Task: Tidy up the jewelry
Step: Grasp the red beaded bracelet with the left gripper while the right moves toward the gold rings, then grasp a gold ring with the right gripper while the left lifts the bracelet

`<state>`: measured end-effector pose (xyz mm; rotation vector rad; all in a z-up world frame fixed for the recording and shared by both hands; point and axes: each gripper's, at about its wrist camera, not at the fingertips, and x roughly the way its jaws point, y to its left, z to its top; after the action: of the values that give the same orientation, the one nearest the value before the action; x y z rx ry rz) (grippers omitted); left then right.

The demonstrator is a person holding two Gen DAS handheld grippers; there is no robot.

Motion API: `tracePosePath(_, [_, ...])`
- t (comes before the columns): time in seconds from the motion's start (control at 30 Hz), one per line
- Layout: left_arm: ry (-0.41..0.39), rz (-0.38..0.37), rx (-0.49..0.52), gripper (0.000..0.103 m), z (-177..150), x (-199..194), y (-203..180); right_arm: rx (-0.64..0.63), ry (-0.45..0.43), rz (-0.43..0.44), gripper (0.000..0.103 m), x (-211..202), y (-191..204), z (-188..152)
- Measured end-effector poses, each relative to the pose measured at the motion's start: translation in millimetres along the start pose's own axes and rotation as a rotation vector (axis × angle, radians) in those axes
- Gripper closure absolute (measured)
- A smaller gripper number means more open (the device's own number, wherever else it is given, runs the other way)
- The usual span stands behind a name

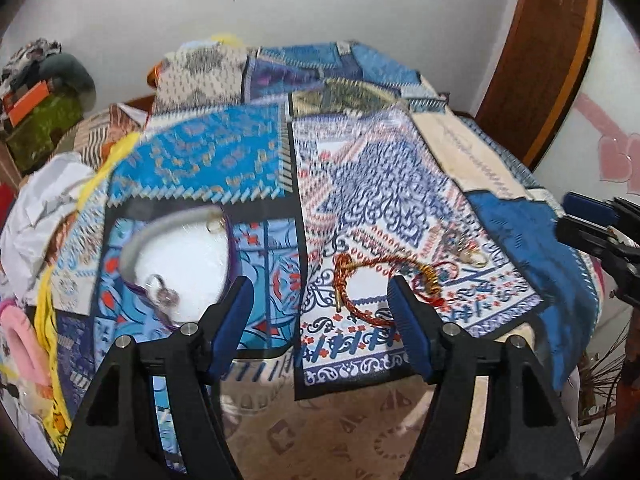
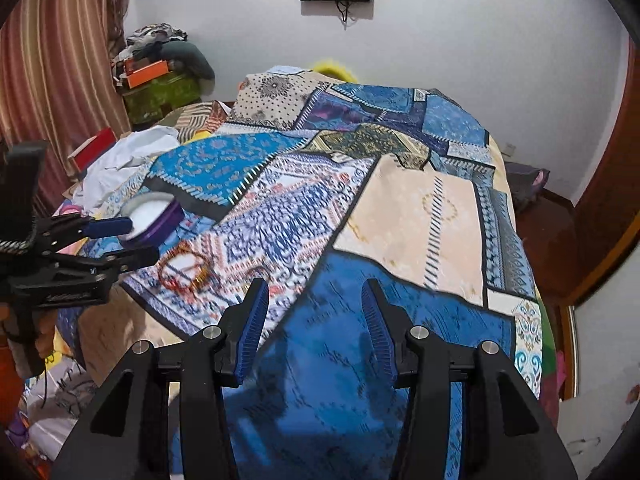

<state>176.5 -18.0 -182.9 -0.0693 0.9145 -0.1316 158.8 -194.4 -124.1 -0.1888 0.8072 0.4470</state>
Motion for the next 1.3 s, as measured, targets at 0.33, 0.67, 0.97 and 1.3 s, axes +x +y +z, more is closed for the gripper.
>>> tracePosePath(0.33, [0.046,-0.075,-0.085,0.076,0,27,4,-0.012,0.032,0.026,0.058,12,-1,-18])
tracePosePath(0.67, [-0.007,-0.062,-0.041,0.097,3,9,7,-0.047,0.069,0.118,0.058,33,13,-8])
tracePosePath(0.97, [-0.156,-0.068,0.04,0.097,18,-38,-11,-0.085,0.128,0.17,0.058,61,29,-7])
tracePosePath(1.3, [-0.245,-0.057,0.052,0.097,31,-70,-15,-0.052,0.121,0.19,0.085,66,27,-10])
